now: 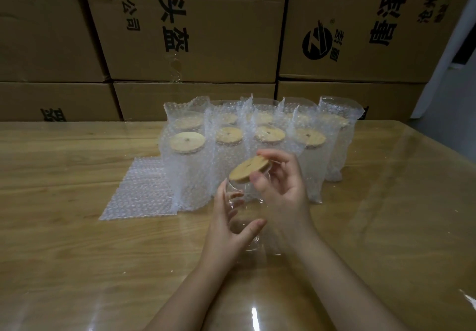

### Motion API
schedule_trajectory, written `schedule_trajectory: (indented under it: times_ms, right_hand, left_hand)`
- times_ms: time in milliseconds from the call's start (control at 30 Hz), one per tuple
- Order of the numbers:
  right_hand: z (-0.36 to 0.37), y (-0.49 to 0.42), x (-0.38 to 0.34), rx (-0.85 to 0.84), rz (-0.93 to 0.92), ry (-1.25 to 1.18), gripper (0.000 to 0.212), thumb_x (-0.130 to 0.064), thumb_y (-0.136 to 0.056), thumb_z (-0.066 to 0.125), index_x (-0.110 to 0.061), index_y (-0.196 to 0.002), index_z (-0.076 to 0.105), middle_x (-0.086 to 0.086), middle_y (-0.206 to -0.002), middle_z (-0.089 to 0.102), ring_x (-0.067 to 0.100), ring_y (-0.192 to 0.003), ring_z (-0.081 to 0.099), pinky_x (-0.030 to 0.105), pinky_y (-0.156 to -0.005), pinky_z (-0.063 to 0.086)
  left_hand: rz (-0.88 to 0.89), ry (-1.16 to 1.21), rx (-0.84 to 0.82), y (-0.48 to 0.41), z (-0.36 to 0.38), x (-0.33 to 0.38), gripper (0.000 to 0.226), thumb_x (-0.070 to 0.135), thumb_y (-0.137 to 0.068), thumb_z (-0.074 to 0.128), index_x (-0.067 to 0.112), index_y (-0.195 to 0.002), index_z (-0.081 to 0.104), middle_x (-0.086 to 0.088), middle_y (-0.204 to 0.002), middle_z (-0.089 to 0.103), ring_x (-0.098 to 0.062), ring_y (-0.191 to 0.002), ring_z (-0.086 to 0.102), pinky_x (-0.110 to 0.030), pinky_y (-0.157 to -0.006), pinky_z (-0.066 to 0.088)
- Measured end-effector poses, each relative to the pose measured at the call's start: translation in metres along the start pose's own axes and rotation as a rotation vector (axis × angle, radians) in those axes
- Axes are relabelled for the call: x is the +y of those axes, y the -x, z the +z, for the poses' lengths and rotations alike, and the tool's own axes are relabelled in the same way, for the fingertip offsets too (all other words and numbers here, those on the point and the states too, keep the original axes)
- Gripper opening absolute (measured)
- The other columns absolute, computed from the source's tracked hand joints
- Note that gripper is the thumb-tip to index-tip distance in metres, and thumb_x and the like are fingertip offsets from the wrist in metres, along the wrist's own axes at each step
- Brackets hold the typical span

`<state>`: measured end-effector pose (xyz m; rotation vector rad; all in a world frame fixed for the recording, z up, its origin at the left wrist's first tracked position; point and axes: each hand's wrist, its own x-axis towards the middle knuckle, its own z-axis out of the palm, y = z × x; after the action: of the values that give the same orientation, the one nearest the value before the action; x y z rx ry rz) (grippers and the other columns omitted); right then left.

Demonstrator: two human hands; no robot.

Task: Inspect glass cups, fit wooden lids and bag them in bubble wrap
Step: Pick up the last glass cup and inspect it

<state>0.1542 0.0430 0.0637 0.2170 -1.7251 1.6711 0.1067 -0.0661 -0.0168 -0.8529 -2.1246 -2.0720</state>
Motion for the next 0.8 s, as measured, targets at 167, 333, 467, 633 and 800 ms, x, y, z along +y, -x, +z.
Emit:
schedule_trajectory:
  times_ms: [167,333,467,633,800]
  right_hand:
    - [-0.002,0.006,0.018,-0.014,-0.083,0.118,0.016,-0.034,-0.081,0.061,-0.042,-0.095,0.061,0.001,-0.116,0.050,0.020,-0.117,0.052,0.038,-0.099,0.045]
    - [0.005,0.009,0.032,0.026,-0.126,0.152,0.017,-0.032,-0.081,0.055,-0.028,-0.097,0.059,0.004,-0.121,0.048,0.019,-0.119,0.049,0.038,-0.099,0.045]
    - [0.011,0.015,0.042,0.058,-0.152,0.160,0.023,-0.033,-0.083,0.054,-0.033,-0.106,0.055,0.003,-0.125,0.048,0.019,-0.120,0.049,0.032,-0.099,0.042]
    - [0.008,0.038,0.065,0.005,0.041,0.067,0.069,-0.062,-0.077,0.066,-0.051,-0.138,0.034,-0.020,-0.139,0.048,0.009,-0.131,0.047,0.022,-0.098,0.044]
    - [0.004,0.036,0.069,-0.041,0.130,0.056,0.071,-0.063,-0.075,0.069,-0.033,-0.134,0.042,-0.009,-0.130,0.057,0.013,-0.122,0.055,0.020,-0.091,0.048]
  left_hand:
    - [-0.015,-0.008,-0.029,0.001,-0.001,0.002,0.096,0.066,-0.065,0.074,0.039,-0.144,0.025,0.024,-0.124,0.052,-0.011,-0.121,0.055,-0.045,-0.102,0.047]
    - [-0.039,-0.035,-0.023,0.002,0.001,0.006,0.089,0.048,-0.072,0.074,0.034,-0.144,0.024,0.018,-0.122,0.055,-0.014,-0.119,0.057,-0.046,-0.101,0.048]
    - [0.008,-0.022,-0.034,0.004,-0.003,0.013,0.086,0.045,-0.079,0.066,0.024,-0.149,0.022,0.003,-0.141,0.048,-0.018,-0.130,0.049,-0.045,-0.108,0.041]
    - [0.187,-0.086,0.106,-0.001,-0.010,0.039,0.066,0.048,-0.080,0.060,0.042,-0.140,0.033,0.013,-0.145,0.043,-0.006,-0.134,0.042,-0.017,-0.105,0.036]
    - [0.061,-0.302,0.071,-0.026,-0.001,0.068,0.073,0.071,-0.061,0.064,0.042,-0.126,0.047,0.027,-0.120,0.050,0.011,-0.112,0.048,-0.004,-0.088,0.038]
